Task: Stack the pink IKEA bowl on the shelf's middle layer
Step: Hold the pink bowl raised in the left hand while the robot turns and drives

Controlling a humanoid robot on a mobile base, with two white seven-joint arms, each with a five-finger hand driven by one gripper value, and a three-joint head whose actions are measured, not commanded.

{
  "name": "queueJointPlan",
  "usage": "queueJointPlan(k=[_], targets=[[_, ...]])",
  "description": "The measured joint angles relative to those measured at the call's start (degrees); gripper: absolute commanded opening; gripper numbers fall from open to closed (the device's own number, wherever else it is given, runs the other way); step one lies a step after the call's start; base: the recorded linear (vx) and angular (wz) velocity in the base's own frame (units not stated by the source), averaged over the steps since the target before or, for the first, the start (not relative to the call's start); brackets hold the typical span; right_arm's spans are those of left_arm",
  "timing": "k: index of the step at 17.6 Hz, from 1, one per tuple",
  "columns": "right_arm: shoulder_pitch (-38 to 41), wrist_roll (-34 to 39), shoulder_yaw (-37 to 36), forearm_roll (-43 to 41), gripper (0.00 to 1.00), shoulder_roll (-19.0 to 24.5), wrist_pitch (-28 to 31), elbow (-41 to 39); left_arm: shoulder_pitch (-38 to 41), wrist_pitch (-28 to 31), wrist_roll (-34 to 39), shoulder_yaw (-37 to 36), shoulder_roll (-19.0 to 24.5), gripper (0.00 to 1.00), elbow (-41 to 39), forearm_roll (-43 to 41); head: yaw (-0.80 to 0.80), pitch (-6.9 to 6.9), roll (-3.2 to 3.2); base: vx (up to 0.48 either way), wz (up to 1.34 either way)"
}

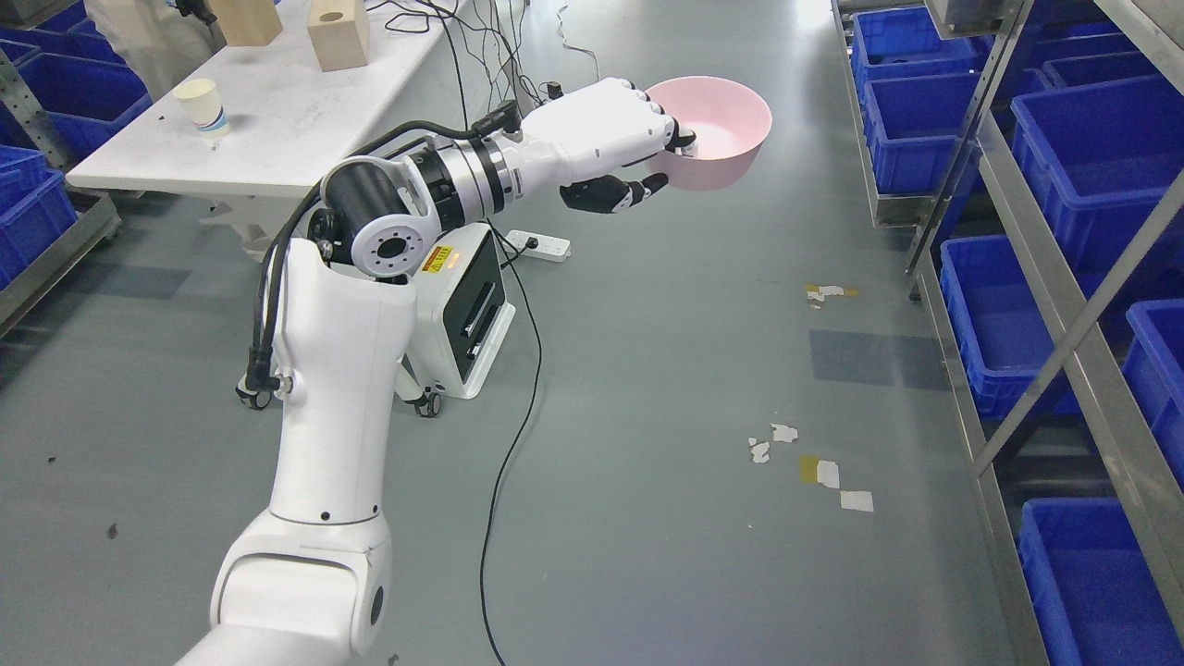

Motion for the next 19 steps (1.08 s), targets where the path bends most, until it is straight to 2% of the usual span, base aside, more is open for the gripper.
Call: queueJointPlan(k=[19], targets=[[0.00, -0.04, 0.00, 0.00, 1.00, 0.00, 0.00, 0.00, -0.36, -0.72, 1.60, 0.27, 0.00, 0.02, -0.82, 0.51, 0.00, 0.02, 0.00, 0.299, 0.03]])
